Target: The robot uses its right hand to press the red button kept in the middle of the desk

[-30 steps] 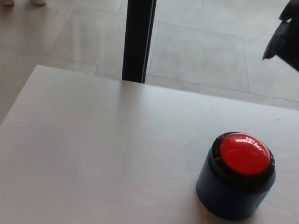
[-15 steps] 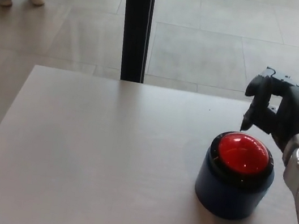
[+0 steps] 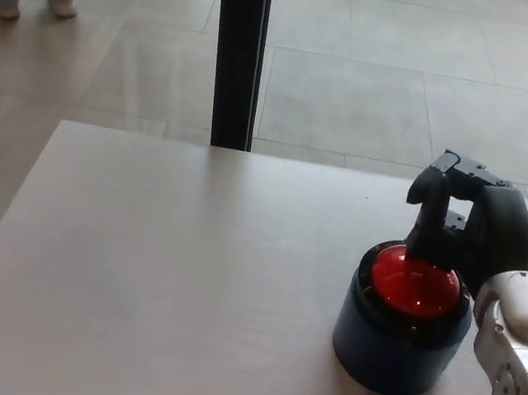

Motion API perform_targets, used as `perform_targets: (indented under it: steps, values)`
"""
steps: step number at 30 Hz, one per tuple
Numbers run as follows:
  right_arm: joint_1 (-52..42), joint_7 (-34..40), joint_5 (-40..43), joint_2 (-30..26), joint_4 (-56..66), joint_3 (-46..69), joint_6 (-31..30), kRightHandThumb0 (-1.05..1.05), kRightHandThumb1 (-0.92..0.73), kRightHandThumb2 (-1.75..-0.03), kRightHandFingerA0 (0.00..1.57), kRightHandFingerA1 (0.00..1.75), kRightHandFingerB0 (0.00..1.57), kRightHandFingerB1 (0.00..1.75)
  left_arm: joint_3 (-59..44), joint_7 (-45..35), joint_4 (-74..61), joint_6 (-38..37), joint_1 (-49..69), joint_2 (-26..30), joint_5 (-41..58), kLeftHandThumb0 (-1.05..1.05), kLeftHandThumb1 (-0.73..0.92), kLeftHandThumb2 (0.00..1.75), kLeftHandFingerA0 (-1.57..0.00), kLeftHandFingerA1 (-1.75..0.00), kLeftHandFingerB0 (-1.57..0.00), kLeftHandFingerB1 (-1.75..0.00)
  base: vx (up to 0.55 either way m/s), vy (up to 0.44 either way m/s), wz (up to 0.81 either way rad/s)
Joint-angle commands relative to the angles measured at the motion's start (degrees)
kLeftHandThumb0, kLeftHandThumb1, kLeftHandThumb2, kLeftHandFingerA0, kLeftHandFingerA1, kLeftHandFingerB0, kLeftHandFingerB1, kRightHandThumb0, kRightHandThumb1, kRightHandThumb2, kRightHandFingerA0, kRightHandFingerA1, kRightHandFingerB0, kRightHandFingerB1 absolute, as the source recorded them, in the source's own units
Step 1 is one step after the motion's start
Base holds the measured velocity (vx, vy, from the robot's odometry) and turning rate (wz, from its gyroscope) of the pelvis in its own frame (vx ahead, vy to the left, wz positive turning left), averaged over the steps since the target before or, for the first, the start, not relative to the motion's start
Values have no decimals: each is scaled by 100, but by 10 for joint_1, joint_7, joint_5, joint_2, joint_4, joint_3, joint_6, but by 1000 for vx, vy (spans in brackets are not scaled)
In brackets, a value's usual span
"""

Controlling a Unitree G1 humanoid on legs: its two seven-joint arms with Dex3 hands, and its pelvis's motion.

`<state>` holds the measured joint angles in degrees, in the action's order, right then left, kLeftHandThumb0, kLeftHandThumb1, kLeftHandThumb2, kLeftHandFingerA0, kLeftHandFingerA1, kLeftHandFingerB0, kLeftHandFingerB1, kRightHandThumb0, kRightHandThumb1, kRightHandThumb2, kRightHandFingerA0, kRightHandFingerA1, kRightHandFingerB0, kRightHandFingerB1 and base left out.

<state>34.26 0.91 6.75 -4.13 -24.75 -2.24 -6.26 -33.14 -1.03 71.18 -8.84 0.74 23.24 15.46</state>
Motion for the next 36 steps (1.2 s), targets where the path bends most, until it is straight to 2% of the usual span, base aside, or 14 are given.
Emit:
perform_targets:
  steps: [1,5,6,10,14,16,17,21,22,24,25,31,35,36]
  values:
    - [-56,-7,-66,-16,-31,-46,3,-24,-42,-132,103,175,91,159,3,-5,3,-16,-2,13,2,-53,53,57,-82,-56,-80,-51,0,0,0]
    - [-71,-7,-97,-38,-38,-75,24,-24,-42,-135,98,175,88,162,7,-5,4,-17,-1,16,0,-54,54,57,-82,-57,-78,-51,0,0,0]
    - [-76,6,-128,-60,-55,-91,57,-21,-39,-131,99,175,92,159,5,-1,1,-18,-1,14,4,-57,52,56,-85,-62,-84,-54,0,0,0]
    - [-62,24,-148,-79,-68,-102,60,-26,-41,-129,101,175,91,160,2,-4,2,-15,-1,12,9,-54,52,56,-86,-61,-83,-53,0,0,0]
    - [-25,17,-139,-98,-56,-89,36,-24,-46,-121,97,175,86,159,7,-3,1,-18,3,12,4,-55,53,57,-85,-59,-82,-53,0,0,0]
    - [-11,22,-139,-98,-58,-82,42,-24,-45,-123,96,175,85,161,1,-6,2,-16,3,10,12,-54,52,56,-83,-58,-80,-53,0,0,0]
    - [2,24,-137,-99,-61,-76,48,-26,-47,-117,95,175,83,161,4,-3,2,-15,4,10,9,-55,53,57,-84,-58,-81,-52,0,0,0]
    - [39,23,-102,-79,-68,-35,61,-21,-44,-122,97,175,86,154,3,-2,2,-16,6,8,11,-55,52,57,-85,-60,-80,-53,0,0,0]
    - [48,21,-81,-67,-68,-15,56,-22,-47,-117,124,140,105,126,2,0,3,-12,6,7,13,-55,51,56,-87,-59,-78,-52,0,0,0]
    - [71,20,-48,-42,-67,24,42,-26,-47,-115,126,141,103,125,-3,2,4,-5,6,7,18,-53,51,56,-86,-59,-76,-51,0,0,0]
    - [97,24,-28,-26,-65,50,35,-20,-46,-125,98,175,86,154,-5,-6,3,-9,10,6,20,-54,52,56,-83,-60,-76,-52,0,0,0]
    - [191,56,59,36,-46,160,25,-22,-39,-145,102,175,89,154,-2,-11,8,-18,17,4,16,-56,53,57,-81,-59,-80,-54,0,0,0]
    - [239,52,79,42,-48,195,23,-20,-36,-147,100,175,88,155,-3,-7,8,-15,18,4,17,-55,51,56,-85,-58,-81,-55,0,0,0]
    - [281,62,86,26,-27,207,-2,-18,-39,-146,98,175,84,157,0,-11,4,-22,23,3,14,-57,52,56,-84,-60,-77,-54,0,0,0]
